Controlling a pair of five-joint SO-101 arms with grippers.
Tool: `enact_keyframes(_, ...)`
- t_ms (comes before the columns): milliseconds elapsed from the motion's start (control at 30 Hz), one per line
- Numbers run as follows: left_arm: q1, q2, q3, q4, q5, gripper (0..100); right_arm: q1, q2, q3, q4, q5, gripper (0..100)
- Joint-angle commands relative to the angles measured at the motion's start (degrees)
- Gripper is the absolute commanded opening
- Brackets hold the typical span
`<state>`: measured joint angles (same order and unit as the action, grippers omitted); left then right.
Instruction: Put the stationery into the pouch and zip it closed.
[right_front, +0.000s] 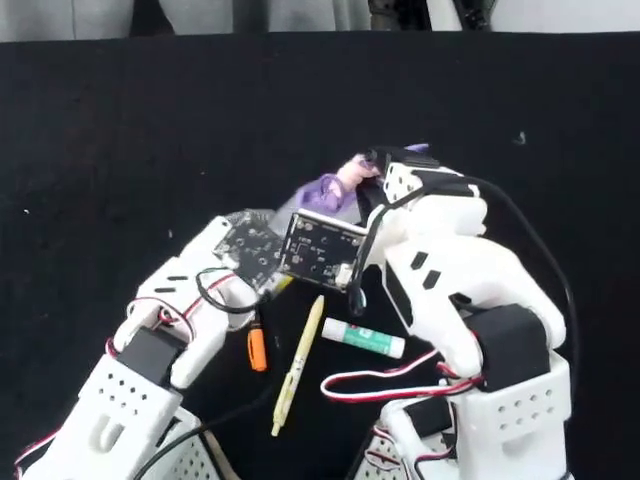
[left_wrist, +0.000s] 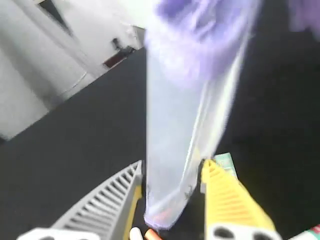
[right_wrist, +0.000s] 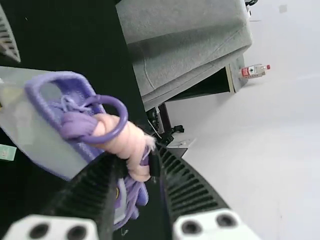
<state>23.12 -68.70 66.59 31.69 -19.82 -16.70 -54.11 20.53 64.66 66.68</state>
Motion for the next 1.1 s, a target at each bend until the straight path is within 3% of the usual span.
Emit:
enact_keyframes(0,-2.0,-0.4,2.2,-7.5,3.2,20,0.4,-1.3,-0.2,-0.1,-0.4,1.1)
enact_keyframes(467,9.6,-0.4,3.6,-9.6,3.7,20,0.7,-1.3,-0.1,-0.1,-0.4,1.1)
enact_keyframes(533,10.6,-0.4,3.6,-10.6,3.7,16,0.7,-1.3,-0.1,-0.1,-0.4,1.1)
enact_keyframes(667,10.4,-0.3,6.4,-17.2,3.7,2,0.6,-1.3,-0.1,-0.1,-0.4,1.1)
enact_keyframes(733,10.4,-0.3,8.9,-19.9,3.7,6,0.7,-1.3,-0.1,-0.1,-0.4,1.1)
enact_keyframes(833,10.5,-0.4,11.5,-22.1,3.7,3,0.8,-1.3,-0.1,-0.1,-0.4,1.1)
enact_keyframes(1067,8.5,-1.8,12.0,-20.9,3.7,3,0.9,-1.3,-0.1,-0.2,-0.4,1.1)
